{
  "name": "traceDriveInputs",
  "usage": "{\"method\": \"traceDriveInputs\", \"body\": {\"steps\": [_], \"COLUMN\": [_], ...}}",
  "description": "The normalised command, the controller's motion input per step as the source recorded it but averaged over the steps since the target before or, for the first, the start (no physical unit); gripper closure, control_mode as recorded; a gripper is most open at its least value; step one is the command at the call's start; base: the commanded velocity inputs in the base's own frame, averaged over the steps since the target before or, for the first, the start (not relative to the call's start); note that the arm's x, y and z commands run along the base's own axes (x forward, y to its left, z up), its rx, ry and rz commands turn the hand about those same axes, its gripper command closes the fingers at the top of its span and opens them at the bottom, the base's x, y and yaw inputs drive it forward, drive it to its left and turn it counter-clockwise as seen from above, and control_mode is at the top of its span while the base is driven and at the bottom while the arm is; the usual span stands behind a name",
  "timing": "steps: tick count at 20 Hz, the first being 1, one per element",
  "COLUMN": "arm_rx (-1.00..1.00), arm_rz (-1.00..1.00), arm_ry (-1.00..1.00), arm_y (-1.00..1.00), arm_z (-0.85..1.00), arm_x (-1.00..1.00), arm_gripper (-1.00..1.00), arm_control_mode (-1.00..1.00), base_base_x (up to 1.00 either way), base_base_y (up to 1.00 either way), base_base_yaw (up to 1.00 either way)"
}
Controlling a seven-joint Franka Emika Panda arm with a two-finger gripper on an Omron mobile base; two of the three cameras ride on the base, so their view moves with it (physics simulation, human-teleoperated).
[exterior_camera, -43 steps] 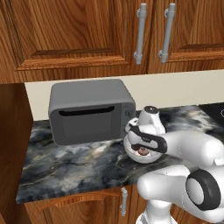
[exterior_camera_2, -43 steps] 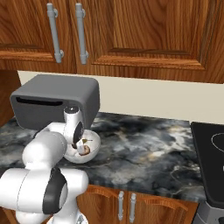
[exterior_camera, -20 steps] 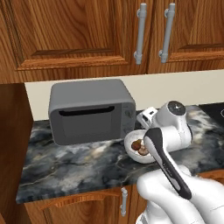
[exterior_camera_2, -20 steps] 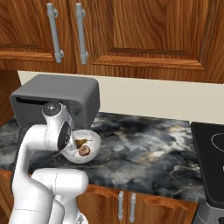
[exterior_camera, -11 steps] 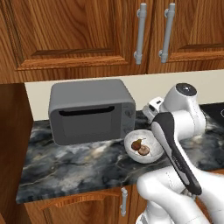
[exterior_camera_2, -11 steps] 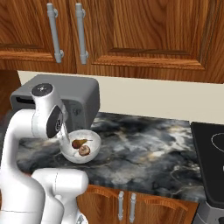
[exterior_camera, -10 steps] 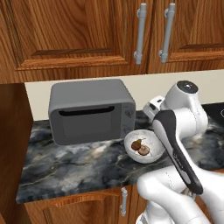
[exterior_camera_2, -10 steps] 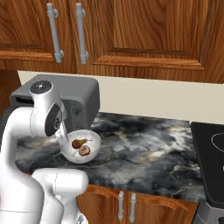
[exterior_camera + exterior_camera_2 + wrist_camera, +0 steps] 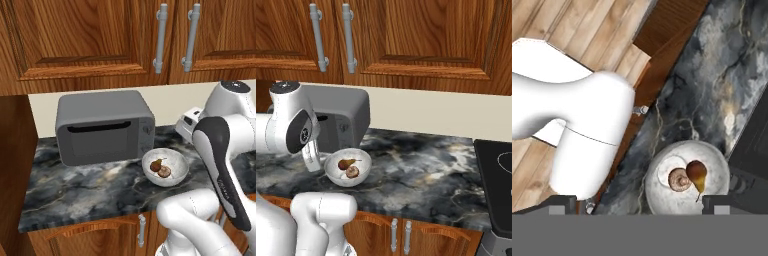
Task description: Take the pear, bell pepper, and mushroom from the freezer and place them in the bowl on the counter.
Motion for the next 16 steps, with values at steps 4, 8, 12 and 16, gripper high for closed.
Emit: {"method": "traceDriveInputs", "body": {"steps": [4,8,12,16], "arm_rx": [0.0,0.0,0.0,0.0], "arm_rz": [0.0,0.0,0.0,0.0], "arm_ry": [-0.02,-0.08,-0.11,-0.11], "arm_y": [-0.09,0.0,0.0,0.0], "arm_z": [0.0,0.44,0.51,0.53], "arm_x": [-0.64,-0.31,-0.03,0.0], "arm_gripper": [-1.0,-1.0,-1.0,-1.0], "arm_control_mode": [-1.0,-1.0,-1.0,-1.0], "base_base_x": [0.0,0.0,0.0,0.0], "base_base_y": [0.0,0.0,0.0,0.0], "base_base_yaw": [0.0,0.0,0.0,0.0]}}
